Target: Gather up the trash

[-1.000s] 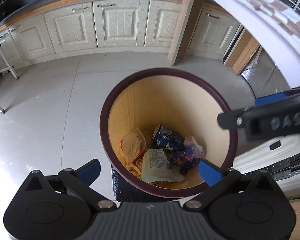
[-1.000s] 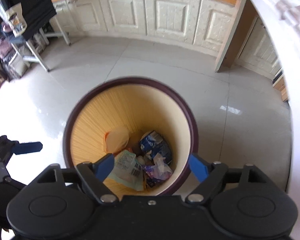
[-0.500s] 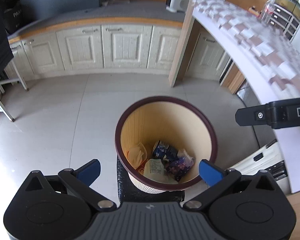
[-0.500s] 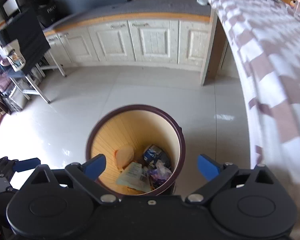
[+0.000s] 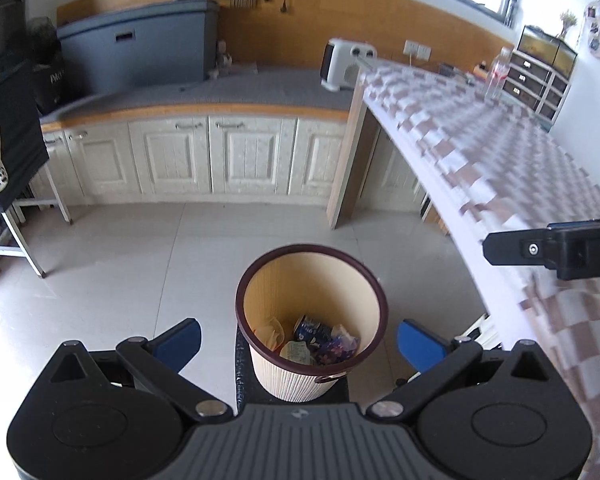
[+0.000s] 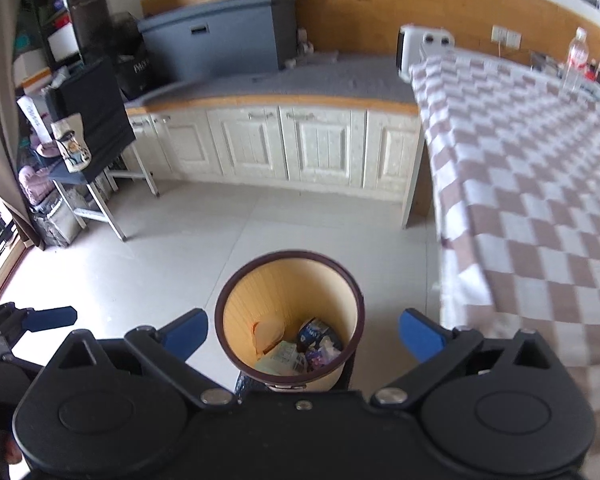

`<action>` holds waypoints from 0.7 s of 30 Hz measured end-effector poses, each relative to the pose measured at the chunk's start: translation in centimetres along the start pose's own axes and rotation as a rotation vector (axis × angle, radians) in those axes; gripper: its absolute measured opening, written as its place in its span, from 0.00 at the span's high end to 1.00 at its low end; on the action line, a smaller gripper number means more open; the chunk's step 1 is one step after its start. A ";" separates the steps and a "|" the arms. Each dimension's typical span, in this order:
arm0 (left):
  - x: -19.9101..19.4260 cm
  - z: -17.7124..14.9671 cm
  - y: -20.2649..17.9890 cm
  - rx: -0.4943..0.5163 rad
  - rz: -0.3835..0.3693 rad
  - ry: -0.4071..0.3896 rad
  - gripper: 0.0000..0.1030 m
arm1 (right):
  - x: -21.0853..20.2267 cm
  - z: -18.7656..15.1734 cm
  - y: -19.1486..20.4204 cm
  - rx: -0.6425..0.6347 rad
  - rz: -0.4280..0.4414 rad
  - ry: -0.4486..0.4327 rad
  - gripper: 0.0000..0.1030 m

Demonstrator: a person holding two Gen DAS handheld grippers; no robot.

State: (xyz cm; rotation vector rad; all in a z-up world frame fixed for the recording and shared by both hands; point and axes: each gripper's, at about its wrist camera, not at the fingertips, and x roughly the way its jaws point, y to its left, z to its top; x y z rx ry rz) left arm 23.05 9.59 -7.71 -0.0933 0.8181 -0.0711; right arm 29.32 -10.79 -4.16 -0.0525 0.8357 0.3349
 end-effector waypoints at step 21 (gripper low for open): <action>-13.5 -5.8 -5.2 0.033 0.011 -0.163 0.00 | -16.3 -10.0 -2.1 0.035 -0.028 -0.216 0.00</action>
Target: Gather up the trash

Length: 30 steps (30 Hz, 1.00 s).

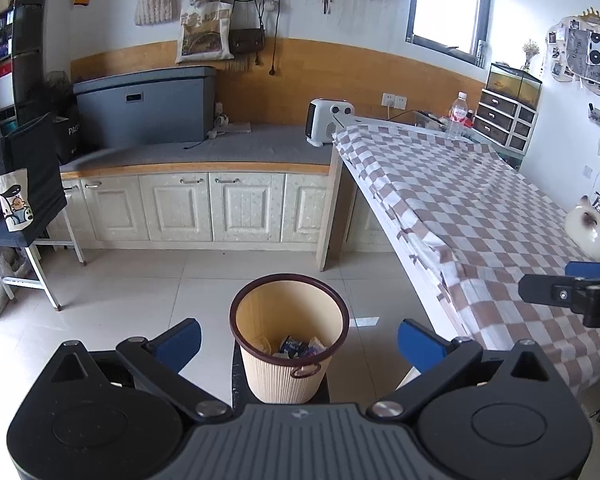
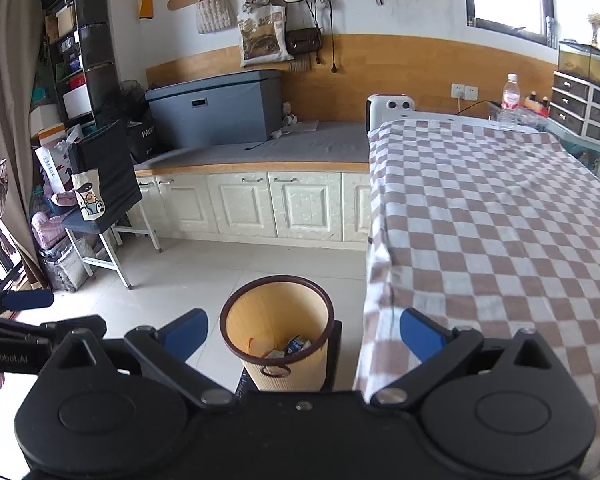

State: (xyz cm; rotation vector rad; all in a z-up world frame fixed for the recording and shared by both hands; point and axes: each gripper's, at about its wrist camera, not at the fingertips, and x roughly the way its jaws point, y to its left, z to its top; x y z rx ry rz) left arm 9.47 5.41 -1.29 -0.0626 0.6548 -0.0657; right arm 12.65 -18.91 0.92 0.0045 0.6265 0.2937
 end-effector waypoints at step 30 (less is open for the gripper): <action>-6.9 -5.3 -2.0 -0.006 0.019 -0.098 0.00 | -9.8 -8.2 1.8 0.014 -0.164 -0.163 0.00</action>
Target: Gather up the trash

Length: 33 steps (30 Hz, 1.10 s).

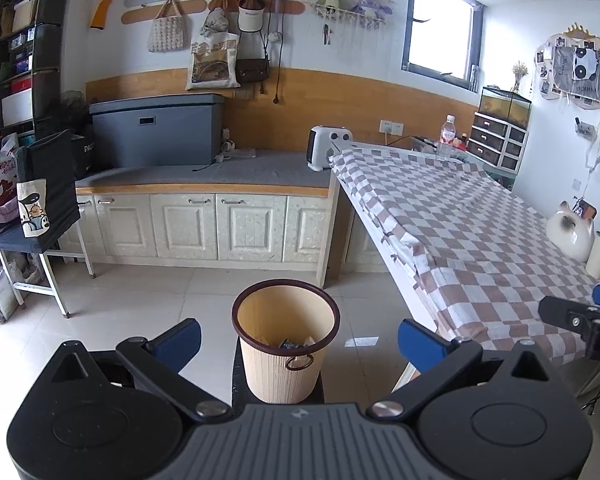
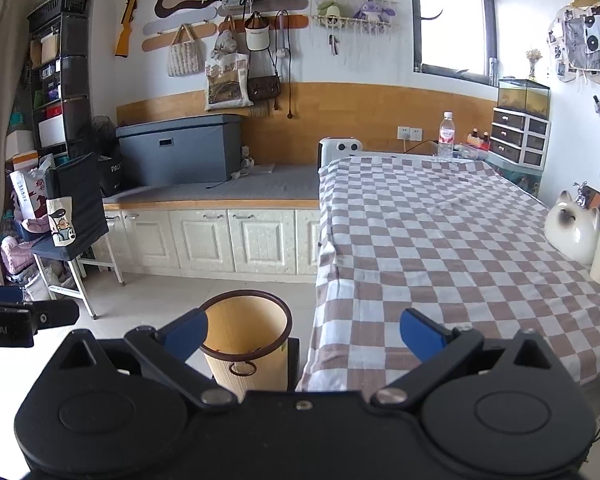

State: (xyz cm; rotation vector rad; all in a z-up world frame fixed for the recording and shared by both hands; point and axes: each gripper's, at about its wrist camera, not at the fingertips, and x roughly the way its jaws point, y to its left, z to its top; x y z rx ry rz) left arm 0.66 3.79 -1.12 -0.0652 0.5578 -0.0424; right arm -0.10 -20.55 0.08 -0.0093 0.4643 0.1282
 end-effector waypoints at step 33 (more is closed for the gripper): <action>-0.3 -1.4 -0.3 0.026 -0.020 0.015 0.00 | -0.7 -1.4 0.5 -0.005 -0.033 0.009 0.00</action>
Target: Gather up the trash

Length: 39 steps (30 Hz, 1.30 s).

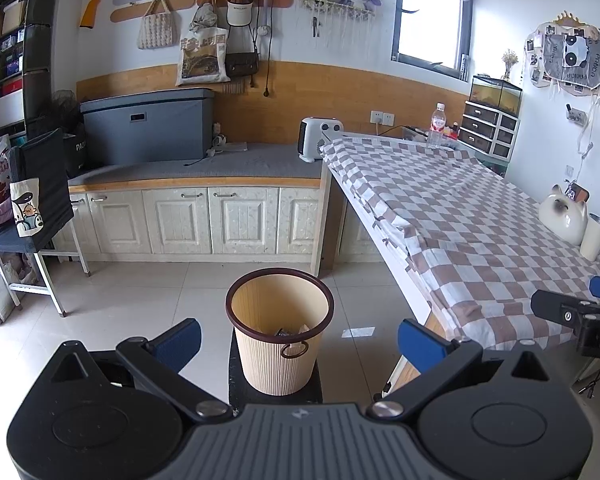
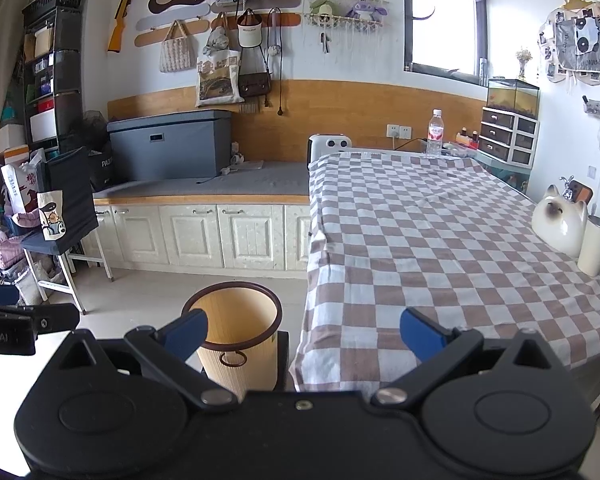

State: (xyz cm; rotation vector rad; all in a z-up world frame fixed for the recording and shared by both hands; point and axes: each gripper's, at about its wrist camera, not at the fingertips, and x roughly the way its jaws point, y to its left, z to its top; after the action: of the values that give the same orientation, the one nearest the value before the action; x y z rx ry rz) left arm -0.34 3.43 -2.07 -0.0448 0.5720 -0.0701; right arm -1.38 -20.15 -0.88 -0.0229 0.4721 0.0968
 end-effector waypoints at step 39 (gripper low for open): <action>0.3 -0.1 -0.2 -0.002 -0.002 0.010 0.00 | 0.0 -0.1 0.1 0.002 -0.001 0.008 0.00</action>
State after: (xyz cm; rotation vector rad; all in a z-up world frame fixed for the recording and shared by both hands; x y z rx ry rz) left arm -0.19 3.21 -2.28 -0.0469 0.5815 -0.0721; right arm -1.42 -20.01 -1.03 -0.0219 0.4806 0.0953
